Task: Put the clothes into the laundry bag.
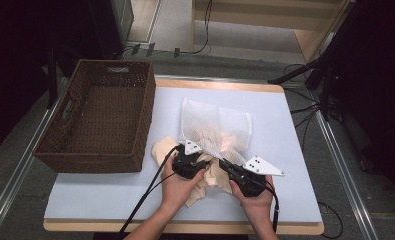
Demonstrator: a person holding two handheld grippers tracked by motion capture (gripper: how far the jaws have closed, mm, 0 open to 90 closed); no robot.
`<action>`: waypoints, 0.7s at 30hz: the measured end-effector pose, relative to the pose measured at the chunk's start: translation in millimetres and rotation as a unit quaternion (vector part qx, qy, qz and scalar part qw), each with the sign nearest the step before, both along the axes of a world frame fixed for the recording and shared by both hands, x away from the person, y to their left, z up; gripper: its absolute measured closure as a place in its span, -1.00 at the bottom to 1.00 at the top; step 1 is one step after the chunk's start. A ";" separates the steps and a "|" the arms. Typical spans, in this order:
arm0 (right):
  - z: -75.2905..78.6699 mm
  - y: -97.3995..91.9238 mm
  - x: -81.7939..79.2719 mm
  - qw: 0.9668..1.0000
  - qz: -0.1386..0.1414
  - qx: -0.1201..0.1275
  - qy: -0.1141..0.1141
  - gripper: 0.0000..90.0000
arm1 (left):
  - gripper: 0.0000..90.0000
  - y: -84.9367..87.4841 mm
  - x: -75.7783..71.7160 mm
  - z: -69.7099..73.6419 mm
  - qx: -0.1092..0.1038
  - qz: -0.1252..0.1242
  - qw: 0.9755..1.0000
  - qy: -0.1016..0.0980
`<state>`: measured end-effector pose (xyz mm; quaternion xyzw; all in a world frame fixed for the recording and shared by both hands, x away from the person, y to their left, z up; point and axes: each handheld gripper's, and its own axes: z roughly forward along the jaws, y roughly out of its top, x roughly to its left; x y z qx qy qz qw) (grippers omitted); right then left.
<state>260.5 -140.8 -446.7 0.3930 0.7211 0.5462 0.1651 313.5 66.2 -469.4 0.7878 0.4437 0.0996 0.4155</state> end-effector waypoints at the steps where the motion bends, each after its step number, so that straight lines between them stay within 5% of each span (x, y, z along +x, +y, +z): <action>1: -0.1 -0.1 -0.2 1.000 0.000 0.000 0.001 0.98 | 0.71 0.1 -1.5 2.4 0.002 -0.002 1.000 -0.003; 6: -2.4 -5.8 2.4 1.000 -0.009 0.001 0.010 0.98 | 0.27 6.4 -22.8 24.4 -0.009 -0.050 0.998 -0.036; 11: -4.1 -7.8 4.7 1.000 -0.013 0.001 0.013 0.98 | -0.08 47.1 -39.4 43.1 -0.036 -0.037 0.996 -0.077; 15: -5.1 -7.6 4.5 1.000 -0.014 0.001 0.017 0.98 | -0.18 81.9 -43.3 29.1 -0.003 0.007 0.999 -0.049; 19: -6.1 -6.4 6.1 1.000 -0.012 -0.003 0.017 0.98 | -0.18 103.5 -46.0 12.0 0.023 0.061 0.997 -0.034; 21: -6.5 -5.5 6.9 1.000 -0.014 -0.002 0.018 0.98 | -0.18 104.6 -42.8 7.1 0.023 0.066 0.997 -0.021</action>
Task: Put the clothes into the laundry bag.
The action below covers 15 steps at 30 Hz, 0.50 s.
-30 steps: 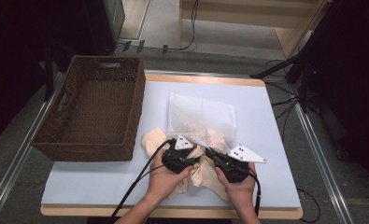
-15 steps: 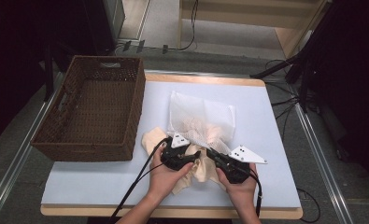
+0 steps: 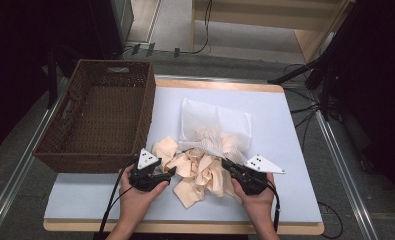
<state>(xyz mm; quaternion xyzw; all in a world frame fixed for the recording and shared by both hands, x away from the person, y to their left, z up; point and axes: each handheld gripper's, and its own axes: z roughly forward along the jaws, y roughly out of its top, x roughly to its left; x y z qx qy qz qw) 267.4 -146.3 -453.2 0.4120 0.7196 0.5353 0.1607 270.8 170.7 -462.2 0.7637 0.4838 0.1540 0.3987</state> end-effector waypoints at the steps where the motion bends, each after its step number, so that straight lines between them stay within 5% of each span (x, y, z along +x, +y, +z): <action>1: -0.2 0.3 0.3 1.000 0.000 -0.001 0.000 0.98 | -0.17 -1.3 2.0 -1.7 0.001 -0.001 1.000 0.005; 3: -0.8 1.5 0.8 1.000 0.001 -0.001 0.003 0.98 | -0.11 -6.8 5.6 -3.7 0.001 -0.009 1.000 0.013; 6: -1.9 2.5 1.2 1.000 0.004 -0.003 0.004 0.98 | 0.51 -12.8 7.3 -3.8 0.011 -0.018 1.000 0.022; 7: -2.2 2.7 1.2 1.000 0.005 -0.002 0.004 0.98 | 0.80 -12.9 5.4 -1.6 0.000 -0.022 1.000 0.019; 10: -2.3 2.0 1.4 1.000 0.004 -0.002 0.003 0.98 | 0.93 -19.2 -5.9 12.5 -0.023 -0.032 0.999 -0.017; 13: -1.7 1.4 1.3 1.000 0.002 0.003 0.004 0.98 | 0.94 -37.1 -15.6 29.3 -0.051 -0.088 0.994 -0.040; 15: -0.5 1.2 1.3 1.000 0.003 0.003 0.001 0.98 | 0.94 -53.4 -16.7 34.9 -0.084 -0.136 0.987 -0.032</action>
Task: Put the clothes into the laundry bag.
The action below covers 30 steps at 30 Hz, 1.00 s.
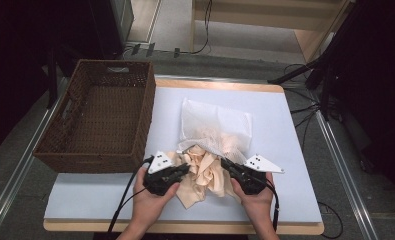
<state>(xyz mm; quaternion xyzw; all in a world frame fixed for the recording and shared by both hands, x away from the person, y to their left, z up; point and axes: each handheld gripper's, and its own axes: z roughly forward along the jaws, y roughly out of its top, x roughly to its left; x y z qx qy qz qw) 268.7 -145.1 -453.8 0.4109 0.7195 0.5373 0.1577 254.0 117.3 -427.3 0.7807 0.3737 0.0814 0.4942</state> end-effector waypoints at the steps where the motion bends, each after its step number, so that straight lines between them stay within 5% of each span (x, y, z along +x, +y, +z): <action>1: 0.8 0.2 -0.3 1.000 0.000 0.001 -0.001 0.98 | 0.93 -8.8 0.0 1.2 -0.006 -0.015 1.000 0.003; 4: 2.5 1.3 -1.7 1.000 0.002 0.003 -0.006 0.98 | 0.89 -34.5 5.0 -4.1 0.013 -0.036 0.999 -0.004; 7: 2.7 1.5 -2.8 1.000 0.002 0.002 -0.004 0.98 | 0.28 -52.8 23.0 -32.4 0.072 -0.042 0.996 0.028; 9: 2.1 0.7 -3.4 1.000 0.002 0.001 -0.002 0.98 | 0.36 -49.2 26.2 -43.6 0.044 -0.043 0.998 0.003; 11: 1.6 -1.2 -3.3 1.000 0.000 -0.001 -0.004 0.98 | 0.35 -46.6 24.5 -40.3 0.040 -0.044 0.998 0.013; 13: 1.2 -3.4 -3.2 1.000 -0.001 0.001 -0.002 0.98 | 0.12 -44.3 16.1 -29.5 0.058 -0.044 0.997 0.000; 15: 0.5 -5.0 -1.9 1.000 -0.003 0.002 -0.003 0.98 | -0.05 -36.7 10.9 -19.2 0.052 -0.044 0.998 -0.003; 18: 0.7 -5.6 -1.0 1.000 -0.005 0.002 0.000 0.98 | -0.30 -22.8 9.5 -11.9 0.061 -0.007 0.998 -0.011; 20: 0.8 -4.6 -1.1 1.000 -0.004 0.003 0.000 0.98 | -0.50 -19.6 13.3 -16.7 0.070 0.006 0.998 0.005; 22: 0.5 -3.2 -0.9 1.000 -0.003 0.001 -0.002 0.98 | -0.62 -25.6 14.9 -24.6 0.086 -0.001 0.996 0.024; 25: 0.0 0.2 -1.7 1.000 0.001 -0.003 0.000 0.98 | -0.69 -42.7 13.5 -33.2 0.134 -0.008 0.991 0.016; 27: -0.7 2.4 -1.9 1.000 0.006 -0.005 0.000 0.98 | -0.68 -48.4 19.9 -40.0 0.155 0.002 0.987 0.029; 30: -0.9 3.9 -1.9 1.000 0.008 -0.004 0.000 0.98 | -0.35 -50.2 23.1 -42.5 0.182 0.023 0.983 0.010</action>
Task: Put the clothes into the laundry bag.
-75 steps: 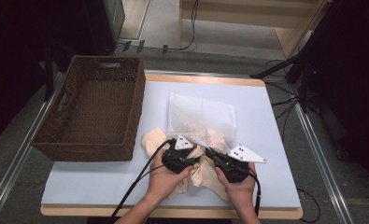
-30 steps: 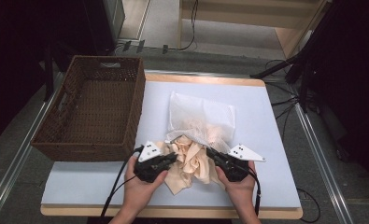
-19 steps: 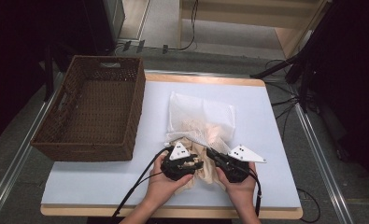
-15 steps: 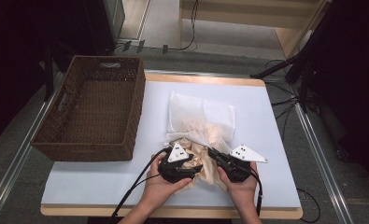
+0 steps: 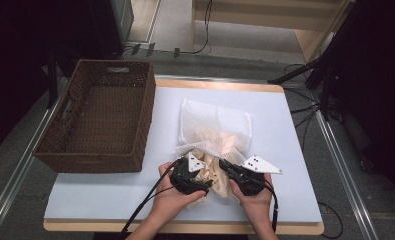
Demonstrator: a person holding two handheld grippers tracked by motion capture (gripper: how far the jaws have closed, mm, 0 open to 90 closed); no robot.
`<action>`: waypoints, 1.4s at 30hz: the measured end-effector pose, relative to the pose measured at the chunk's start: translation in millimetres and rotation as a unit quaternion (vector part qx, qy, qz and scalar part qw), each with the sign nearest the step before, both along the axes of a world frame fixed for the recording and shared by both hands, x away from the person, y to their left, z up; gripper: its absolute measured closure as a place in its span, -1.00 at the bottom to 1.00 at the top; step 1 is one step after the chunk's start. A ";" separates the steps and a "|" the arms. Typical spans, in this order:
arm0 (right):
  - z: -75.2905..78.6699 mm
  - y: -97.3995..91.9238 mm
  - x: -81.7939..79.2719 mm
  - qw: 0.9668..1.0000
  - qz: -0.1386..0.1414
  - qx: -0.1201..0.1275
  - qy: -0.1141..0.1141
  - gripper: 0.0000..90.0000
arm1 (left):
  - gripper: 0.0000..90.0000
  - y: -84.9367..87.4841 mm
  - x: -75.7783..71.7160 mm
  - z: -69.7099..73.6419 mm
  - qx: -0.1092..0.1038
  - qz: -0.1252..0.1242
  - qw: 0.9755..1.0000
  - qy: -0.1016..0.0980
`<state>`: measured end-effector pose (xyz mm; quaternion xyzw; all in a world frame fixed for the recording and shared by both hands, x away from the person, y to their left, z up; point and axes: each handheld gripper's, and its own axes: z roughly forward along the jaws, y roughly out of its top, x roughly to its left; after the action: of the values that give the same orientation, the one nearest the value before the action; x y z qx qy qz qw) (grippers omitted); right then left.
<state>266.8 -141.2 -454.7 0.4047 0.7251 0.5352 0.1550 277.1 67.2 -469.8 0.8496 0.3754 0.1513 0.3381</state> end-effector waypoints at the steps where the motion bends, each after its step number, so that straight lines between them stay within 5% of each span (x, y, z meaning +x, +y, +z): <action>1: 0.1 0.2 0.1 1.000 0.001 0.001 0.000 0.98 | -0.18 0.0 -0.6 1.3 0.001 0.001 1.000 -0.003; 3: 0.2 0.8 -0.3 1.000 0.003 0.002 0.002 0.98 | 0.31 2.9 -1.4 5.9 0.006 -0.001 1.000 -0.005; 5: 0.4 1.3 -0.6 1.000 0.005 0.002 0.000 0.98 | 0.53 5.0 -4.9 11.6 0.001 -0.001 1.000 -0.011; 10: 2.2 0.7 -1.0 1.000 0.005 0.006 -0.005 0.98 | 0.48 8.0 -14.0 33.5 -0.070 -0.009 0.997 -0.038; 12: 2.6 0.4 -0.6 1.000 0.002 0.008 -0.004 0.98 | 0.41 0.7 -9.0 33.5 -0.055 -0.036 0.998 -0.020; 14: 2.1 1.0 -0.1 1.000 0.005 0.008 -0.004 0.98 | 0.21 -11.9 1.9 19.9 -0.008 -0.060 0.998 0.028; 15: 2.1 2.3 -0.6 1.000 0.008 0.008 -0.001 0.98 | 0.22 -14.5 4.1 14.1 -0.005 -0.058 0.998 0.028; 21: 3.1 3.4 -2.6 1.000 0.008 0.005 -0.005 0.98 | 0.63 -6.3 12.2 16.2 -0.058 -0.024 0.998 0.021; 23: 3.8 1.2 -2.7 1.000 0.008 0.009 -0.005 0.98 | 0.65 1.8 16.4 22.6 -0.097 0.005 0.995 0.005; 26: 6.8 2.0 -4.5 1.000 0.018 0.009 -0.010 0.98 | 0.66 10.7 24.7 28.1 -0.142 0.061 0.988 -0.020; 28: 7.5 5.1 -5.8 1.000 0.028 0.003 -0.013 0.98 | 0.66 11.3 30.5 24.7 -0.142 0.089 0.985 -0.032; 29: 7.4 6.5 -6.2 0.999 0.031 -0.001 -0.012 0.98 | 0.65 9.2 34.6 18.8 -0.127 0.091 0.987 -0.030; 31: 6.0 7.8 -5.9 0.999 0.031 -0.008 -0.012 0.98 | 0.60 5.5 43.9 1.6 -0.105 0.078 0.991 0.016; 35: 3.9 2.5 -3.1 1.000 0.015 -0.007 -0.005 0.99 | 0.37 15.5 35.9 5.4 -0.140 0.054 0.989 0.008; 38: 2.7 -4.1 -0.1 1.000 0.001 0.001 0.003 0.98 | 0.10 23.0 24.4 13.5 -0.155 0.028 0.987 -0.017; 40: 2.6 -6.5 1.1 1.000 -0.005 0.007 0.004 0.98 | -0.04 25.8 18.8 16.5 -0.179 0.010 0.984 -0.013; 42: 3.0 -6.4 1.1 1.000 -0.008 0.008 0.003 0.98 | -0.22 21.0 14.4 16.8 -0.180 -0.014 0.984 -0.007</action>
<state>267.9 -147.6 -451.7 0.4133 0.7179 0.5386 0.1538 291.5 88.2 -453.0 0.7792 0.3822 0.0824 0.4899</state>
